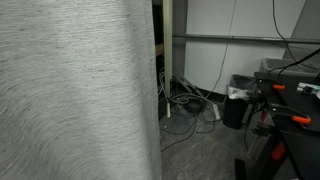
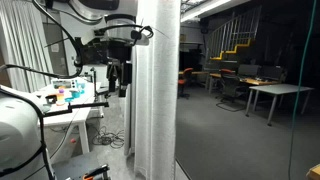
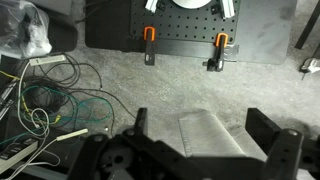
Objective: Draw the curtain closed
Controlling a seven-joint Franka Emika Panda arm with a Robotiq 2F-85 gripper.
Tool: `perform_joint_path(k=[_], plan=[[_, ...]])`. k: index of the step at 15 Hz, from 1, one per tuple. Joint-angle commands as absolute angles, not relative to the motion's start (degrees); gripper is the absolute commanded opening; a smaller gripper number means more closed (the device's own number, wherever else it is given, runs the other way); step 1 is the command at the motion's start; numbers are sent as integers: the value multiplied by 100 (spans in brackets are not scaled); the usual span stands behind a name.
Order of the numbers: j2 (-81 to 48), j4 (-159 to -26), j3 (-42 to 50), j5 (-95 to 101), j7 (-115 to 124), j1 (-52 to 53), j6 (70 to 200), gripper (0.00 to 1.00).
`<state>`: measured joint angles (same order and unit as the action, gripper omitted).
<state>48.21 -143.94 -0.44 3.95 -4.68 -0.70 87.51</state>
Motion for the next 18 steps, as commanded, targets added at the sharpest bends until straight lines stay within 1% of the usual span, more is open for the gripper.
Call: perform_joint_path(k=[1,18], plan=[[4809,-14382,7,427,-423,5,8738,100],[4756,-14356,-5,435,-447,27,8804,100]])
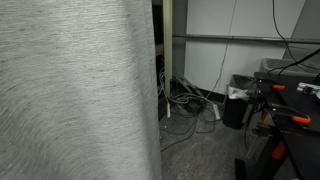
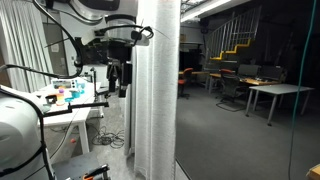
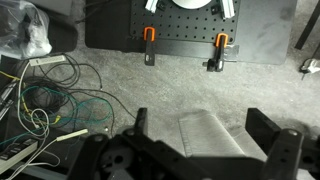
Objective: Draw the curtain closed
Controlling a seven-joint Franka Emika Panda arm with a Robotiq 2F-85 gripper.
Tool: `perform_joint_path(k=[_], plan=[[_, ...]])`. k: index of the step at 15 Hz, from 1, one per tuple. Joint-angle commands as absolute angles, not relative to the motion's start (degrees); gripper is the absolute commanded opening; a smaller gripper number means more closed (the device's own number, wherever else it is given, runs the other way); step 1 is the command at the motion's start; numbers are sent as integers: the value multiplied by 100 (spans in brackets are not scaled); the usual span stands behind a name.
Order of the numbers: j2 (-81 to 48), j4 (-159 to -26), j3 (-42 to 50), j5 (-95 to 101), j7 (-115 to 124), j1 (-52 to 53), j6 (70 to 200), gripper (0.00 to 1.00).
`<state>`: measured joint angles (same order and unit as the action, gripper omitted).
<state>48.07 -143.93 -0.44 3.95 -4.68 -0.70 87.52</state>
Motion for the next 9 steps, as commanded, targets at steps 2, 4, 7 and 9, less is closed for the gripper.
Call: perform_joint_path(k=[2,4,7,9], plan=[[4652,-14307,-42,481,-489,60,8907,100],[4507,-14249,-113,540,-534,122,9095,100],[4168,-14122,-236,598,-577,222,9552,100],[3968,-14031,-290,644,-639,282,9826,100]])
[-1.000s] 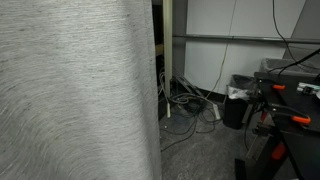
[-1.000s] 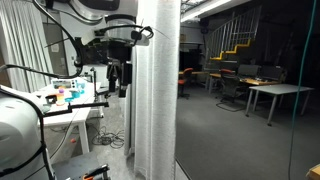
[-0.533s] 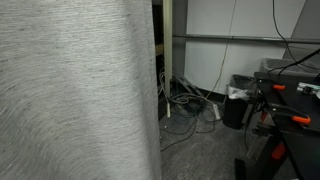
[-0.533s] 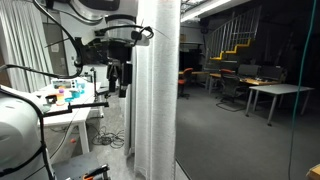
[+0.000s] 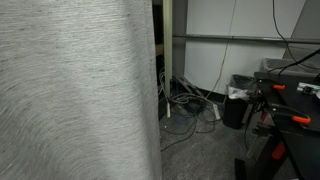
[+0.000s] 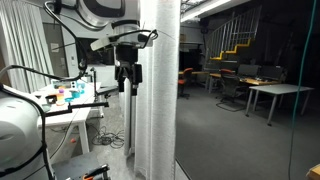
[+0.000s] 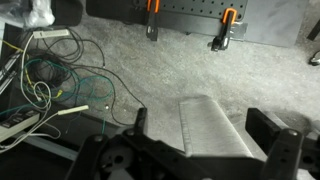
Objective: Draw the curtain closed
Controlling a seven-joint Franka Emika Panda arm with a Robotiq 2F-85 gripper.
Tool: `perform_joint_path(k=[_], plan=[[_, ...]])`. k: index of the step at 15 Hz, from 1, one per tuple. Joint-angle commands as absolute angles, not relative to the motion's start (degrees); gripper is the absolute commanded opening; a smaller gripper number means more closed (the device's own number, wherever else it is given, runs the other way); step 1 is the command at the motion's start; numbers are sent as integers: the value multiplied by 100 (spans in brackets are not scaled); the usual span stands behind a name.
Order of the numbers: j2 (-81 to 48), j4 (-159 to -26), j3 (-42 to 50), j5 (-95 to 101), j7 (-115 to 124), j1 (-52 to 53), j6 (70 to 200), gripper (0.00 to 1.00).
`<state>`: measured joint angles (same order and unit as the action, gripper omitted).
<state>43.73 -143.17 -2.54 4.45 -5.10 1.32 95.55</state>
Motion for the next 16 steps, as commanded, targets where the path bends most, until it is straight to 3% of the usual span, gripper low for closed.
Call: perform_joint_path(k=[1,16], plan=[[3849,-13948,-304,674,-715,320,9976,100],[2430,-12734,85,378,-3163,1018,12501,100]])
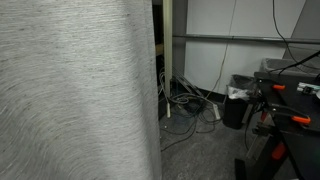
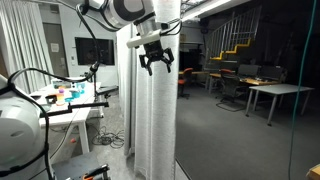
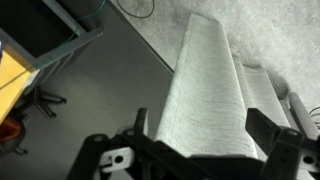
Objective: Draw the curtain closed
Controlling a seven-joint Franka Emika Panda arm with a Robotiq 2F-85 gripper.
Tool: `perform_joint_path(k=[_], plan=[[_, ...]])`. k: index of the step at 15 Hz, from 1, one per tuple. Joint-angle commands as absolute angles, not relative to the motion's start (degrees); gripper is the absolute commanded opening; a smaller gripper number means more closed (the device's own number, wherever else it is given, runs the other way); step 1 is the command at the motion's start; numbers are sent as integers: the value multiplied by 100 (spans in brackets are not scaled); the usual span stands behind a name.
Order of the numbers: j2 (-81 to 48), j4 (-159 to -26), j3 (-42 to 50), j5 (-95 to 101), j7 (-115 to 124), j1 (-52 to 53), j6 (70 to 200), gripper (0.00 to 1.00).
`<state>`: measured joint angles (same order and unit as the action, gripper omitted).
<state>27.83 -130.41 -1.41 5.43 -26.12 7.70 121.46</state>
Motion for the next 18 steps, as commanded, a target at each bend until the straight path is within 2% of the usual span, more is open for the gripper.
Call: perform_joint_path(k=[1,7,18], plan=[[2336,-12685,118,342,-3331,1057,12667,100],[1771,-12373,249,-4,-4323,1150,13406,100],[1009,-11718,77,-211,-5584,1004,13603,100]])
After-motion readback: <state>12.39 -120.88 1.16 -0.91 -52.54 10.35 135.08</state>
